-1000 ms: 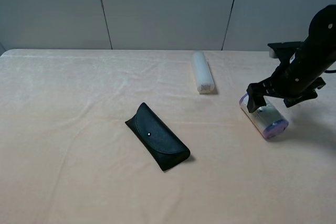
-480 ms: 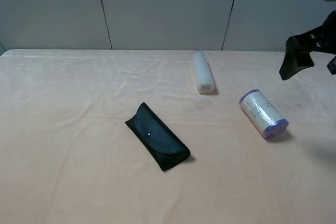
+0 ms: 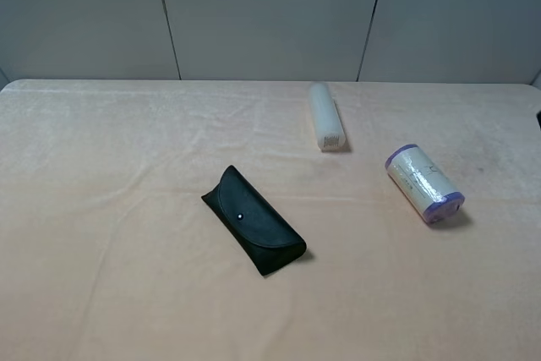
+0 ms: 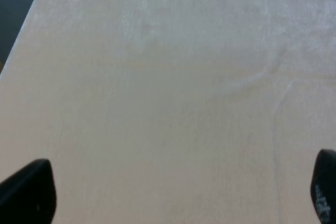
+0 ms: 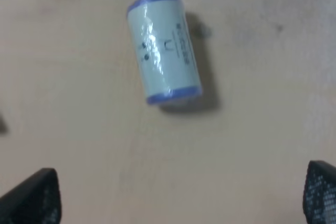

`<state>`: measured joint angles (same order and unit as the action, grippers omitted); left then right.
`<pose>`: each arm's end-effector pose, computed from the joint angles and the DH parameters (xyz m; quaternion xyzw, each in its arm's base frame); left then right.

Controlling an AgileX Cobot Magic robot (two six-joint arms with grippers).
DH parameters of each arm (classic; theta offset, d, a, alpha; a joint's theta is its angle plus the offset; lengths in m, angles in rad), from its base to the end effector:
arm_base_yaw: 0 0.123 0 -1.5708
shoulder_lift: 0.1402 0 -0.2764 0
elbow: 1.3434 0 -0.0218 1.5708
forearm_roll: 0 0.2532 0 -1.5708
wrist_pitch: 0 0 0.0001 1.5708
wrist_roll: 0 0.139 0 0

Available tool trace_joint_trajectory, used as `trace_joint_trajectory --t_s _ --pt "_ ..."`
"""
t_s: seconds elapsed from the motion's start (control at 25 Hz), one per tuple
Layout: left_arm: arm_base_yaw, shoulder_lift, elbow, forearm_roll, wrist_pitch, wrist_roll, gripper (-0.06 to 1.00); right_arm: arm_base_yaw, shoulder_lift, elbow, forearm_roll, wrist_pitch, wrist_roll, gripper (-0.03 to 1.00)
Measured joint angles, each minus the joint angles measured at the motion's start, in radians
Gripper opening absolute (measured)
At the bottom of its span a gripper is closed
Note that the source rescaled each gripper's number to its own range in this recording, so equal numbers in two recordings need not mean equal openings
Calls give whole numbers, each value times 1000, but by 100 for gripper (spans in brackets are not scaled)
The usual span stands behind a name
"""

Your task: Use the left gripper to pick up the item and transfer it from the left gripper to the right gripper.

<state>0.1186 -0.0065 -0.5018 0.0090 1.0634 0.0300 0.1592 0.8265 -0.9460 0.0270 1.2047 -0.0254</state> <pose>0.0470 0.0067 0.2571 -0.0379 0.8509 0.0434 0.5221 0.1590 0.0291 0.3070 -0.0873 0.9552 0.0323 0.2809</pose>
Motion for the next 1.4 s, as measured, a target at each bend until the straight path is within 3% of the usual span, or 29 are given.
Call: trace_joint_trajectory --t_s 0.32,0.68,1.4 --pt "0 0 0 0 0 0 92 0 -434 256 0 7 6 100" --pt "0 0 0 0 0 0 92 0 -765 376 35 -144 7 100" --pt "0 0 0 0 0 0 92 0 -832 449 39 -171 3 100"
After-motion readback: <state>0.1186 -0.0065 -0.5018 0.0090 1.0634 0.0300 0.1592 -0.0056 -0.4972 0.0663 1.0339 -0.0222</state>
